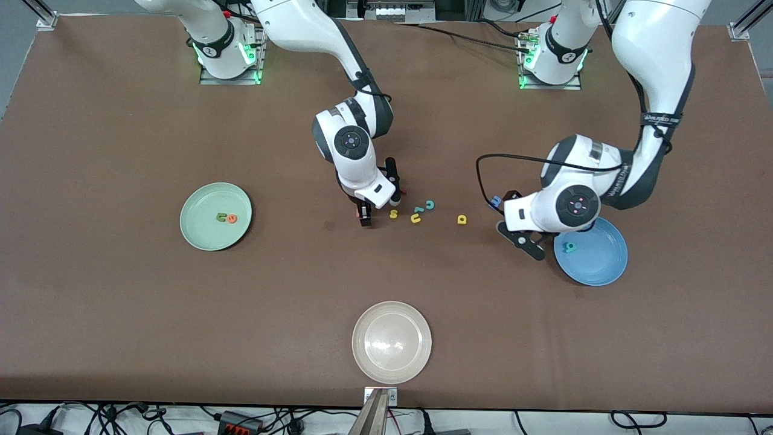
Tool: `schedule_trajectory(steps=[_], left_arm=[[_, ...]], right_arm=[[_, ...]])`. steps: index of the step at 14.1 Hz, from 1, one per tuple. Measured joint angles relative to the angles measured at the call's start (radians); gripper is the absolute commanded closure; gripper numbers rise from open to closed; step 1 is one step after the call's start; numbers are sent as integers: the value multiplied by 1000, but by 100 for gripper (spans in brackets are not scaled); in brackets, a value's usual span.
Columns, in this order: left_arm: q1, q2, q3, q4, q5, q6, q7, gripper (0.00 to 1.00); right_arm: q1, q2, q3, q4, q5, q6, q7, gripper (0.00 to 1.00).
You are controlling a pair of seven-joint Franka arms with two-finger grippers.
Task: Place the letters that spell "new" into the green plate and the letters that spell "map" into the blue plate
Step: 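Grasp the pink w and blue m with the right and left grippers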
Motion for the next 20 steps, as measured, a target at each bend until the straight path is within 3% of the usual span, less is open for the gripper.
schedule_trajectory(steps=[6, 7, 8, 12, 13, 14, 17, 20], left_arm=[[-33, -31, -18, -145, 0, 141, -14, 0], [-41, -32, -20, -174, 0, 176, -14, 0], [-48, -32, -25, -206, 0, 216, -15, 1], [-62, -32, -30, -284, 37, 314, -17, 30], [-62, -32, -30, -288, 46, 317, -17, 37], [-62, -32, -29, -289, 51, 318, -17, 42], [-62, -32, -29, -296, 53, 324, -29, 43], [-62, -27, -29, -305, 53, 342, -66, 44]], right_arm=[[1, 6, 0, 0, 0, 0, 0, 22], [1, 6, 0, 0, 0, 0, 0, 27], [1, 5, -1, 0, 0, 0, 0, 39], [1, 0, -4, 0, 0, -2, -2, 83], [1, -2, -5, 1, 0, -4, -2, 89], [1, -6, -7, 2, 0, -9, -2, 91], [0, -9, -14, 2, 0, -50, -1, 92], [1, -19, -88, 7, 2, -169, 32, 92]])
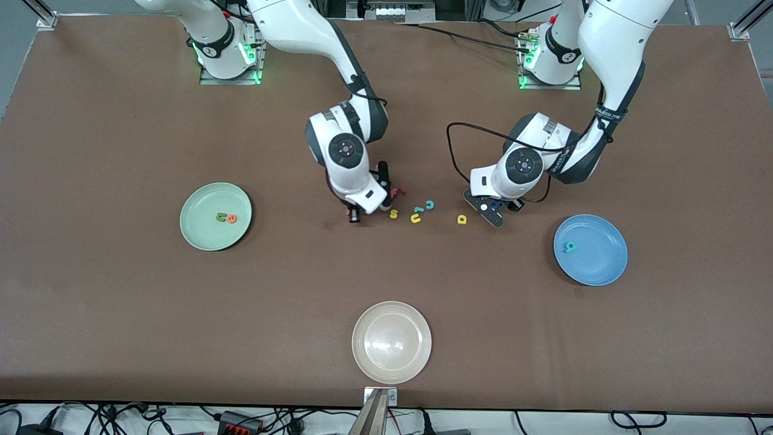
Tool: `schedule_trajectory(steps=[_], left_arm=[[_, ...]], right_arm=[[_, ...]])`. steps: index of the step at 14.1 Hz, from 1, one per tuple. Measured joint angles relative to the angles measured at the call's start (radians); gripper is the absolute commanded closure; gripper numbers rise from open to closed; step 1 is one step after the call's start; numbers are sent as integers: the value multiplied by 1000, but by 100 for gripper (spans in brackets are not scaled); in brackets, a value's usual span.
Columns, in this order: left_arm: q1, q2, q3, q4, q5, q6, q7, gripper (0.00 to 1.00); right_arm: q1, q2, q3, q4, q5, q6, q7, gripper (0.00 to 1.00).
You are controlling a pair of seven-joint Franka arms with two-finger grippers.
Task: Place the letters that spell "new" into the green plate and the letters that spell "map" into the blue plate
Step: 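Grasp the pink w and blue m with the right and left grippers, then carry the w and m to the green and blue plates with both grippers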
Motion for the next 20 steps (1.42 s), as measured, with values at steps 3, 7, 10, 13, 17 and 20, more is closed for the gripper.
schedule_trajectory(steps=[3, 7, 10, 13, 17, 20], left_arm=[[0, 10, 0, -4, 0, 19, -13, 48], [0, 15, 1, -4, 0, 36, -16, 63], [1, 25, 1, -4, 20, 45, -17, 49], [1, 27, 1, -3, 24, 50, -18, 27], [1, 27, 1, -3, 24, 53, -18, 38], [1, 27, 1, -3, 24, 56, -18, 57]], right_arm=[[-3, -31, -131, 0, 0, -163, 46, 92], [-37, -37, -294, -36, 0, -258, 56, 93], [-62, -36, -411, -125, 0, -263, 54, 93], [-78, -37, -493, -213, 41, -263, 55, 93], [-89, -33, -520, -322, 176, -207, 56, 93], [-111, -23, -521, -332, 180, -150, 64, 93]])
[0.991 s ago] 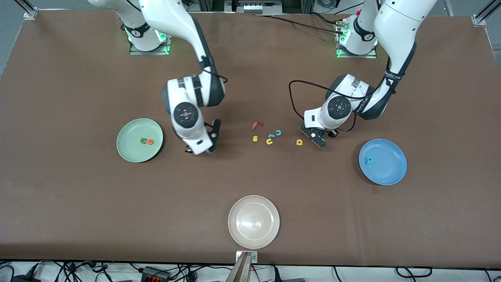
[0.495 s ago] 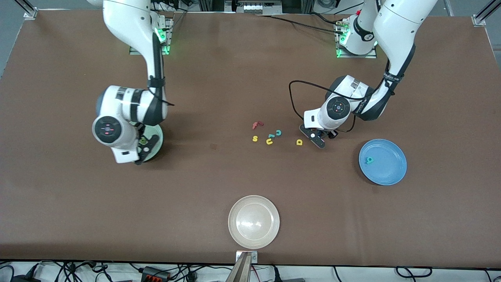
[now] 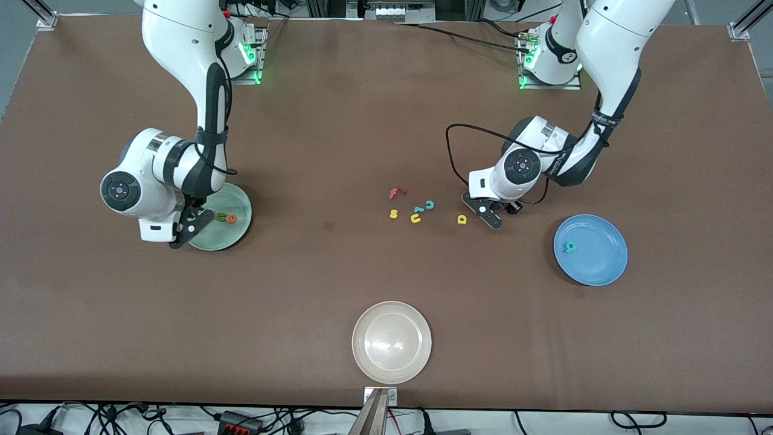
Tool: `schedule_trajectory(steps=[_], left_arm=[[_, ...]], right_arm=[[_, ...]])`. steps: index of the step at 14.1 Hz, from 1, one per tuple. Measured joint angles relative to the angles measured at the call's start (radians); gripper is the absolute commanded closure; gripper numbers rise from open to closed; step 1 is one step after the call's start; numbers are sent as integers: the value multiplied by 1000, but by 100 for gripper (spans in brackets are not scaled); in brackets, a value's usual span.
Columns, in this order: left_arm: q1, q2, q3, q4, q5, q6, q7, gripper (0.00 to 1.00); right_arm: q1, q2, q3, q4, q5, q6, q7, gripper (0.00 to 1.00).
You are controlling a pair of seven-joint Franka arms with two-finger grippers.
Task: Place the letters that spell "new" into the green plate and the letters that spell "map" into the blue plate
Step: 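Carry the w and m to the green and blue plates with both grippers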
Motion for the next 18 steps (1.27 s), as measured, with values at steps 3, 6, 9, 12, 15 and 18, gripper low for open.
schedule_trajectory(steps=[3, 6, 9, 12, 15, 18], left_arm=[[0, 0, 0, 1, 0, 2, -9, 57], [-3, -1, -1, 1, 0, 2, -27, 91], [-10, -1, -3, 3, 1, 2, -49, 96], [-12, -5, -3, 30, 1, -41, -51, 96], [-8, -29, 2, 117, 3, -192, -52, 96], [39, -48, 7, 204, 75, -309, -39, 95]], right_arm=[[-21, 8, 0, 0, 29, 9, 13, 94], [-20, 9, 13, 0, 40, 9, 96, 94], [-18, 12, 39, 5, 41, 15, 183, 95], [-19, 22, 42, 17, 43, 16, 247, 95], [-43, 34, 67, 34, 52, 17, 270, 91], [-91, 41, 103, 60, 54, 17, 276, 0]])
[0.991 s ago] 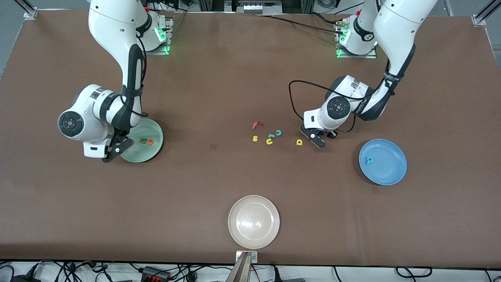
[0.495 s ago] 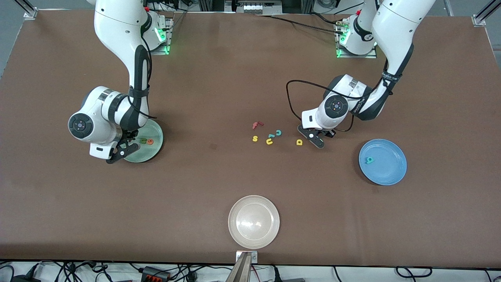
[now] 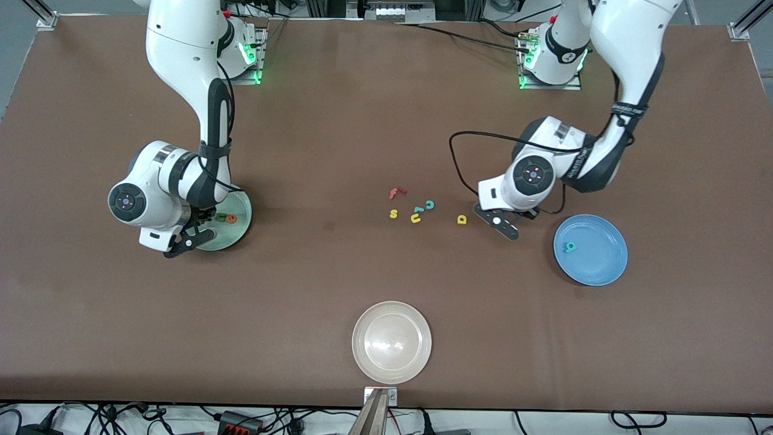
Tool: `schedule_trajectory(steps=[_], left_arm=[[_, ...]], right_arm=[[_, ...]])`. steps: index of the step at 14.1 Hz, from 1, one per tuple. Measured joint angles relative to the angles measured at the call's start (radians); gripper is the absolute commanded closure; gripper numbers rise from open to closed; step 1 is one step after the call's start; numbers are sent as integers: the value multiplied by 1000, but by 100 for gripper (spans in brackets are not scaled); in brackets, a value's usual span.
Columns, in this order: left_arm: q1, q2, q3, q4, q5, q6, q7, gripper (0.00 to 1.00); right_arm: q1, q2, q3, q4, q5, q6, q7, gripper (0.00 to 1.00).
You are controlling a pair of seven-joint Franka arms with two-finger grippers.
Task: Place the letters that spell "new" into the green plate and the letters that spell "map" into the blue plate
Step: 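Carry the w and m to the green and blue plates with both grippers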
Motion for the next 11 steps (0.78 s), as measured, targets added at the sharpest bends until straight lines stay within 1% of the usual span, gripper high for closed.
schedule_trajectory(steps=[2, 5, 7, 9, 11], left_arm=[[46, -3, 1, 45, 52, -43, 43, 95], [97, 2, 3, 55, 93, -48, 85, 94], [120, 18, 4, 55, 120, -44, 94, 92], [150, 38, 5, 55, 122, -30, 99, 92], [201, 53, 7, 55, 125, 1, 140, 92]], right_arm=[[-6, 0, 3, 13, 2, 0, 2, 0], [0, -9, -15, 48, 2, -21, 10, 0], [1, -19, -54, 92, 11, -99, 17, 0], [-3, -33, -95, 144, 30, -213, 62, 0], [-6, -45, -107, 177, 42, -271, 99, 0]])
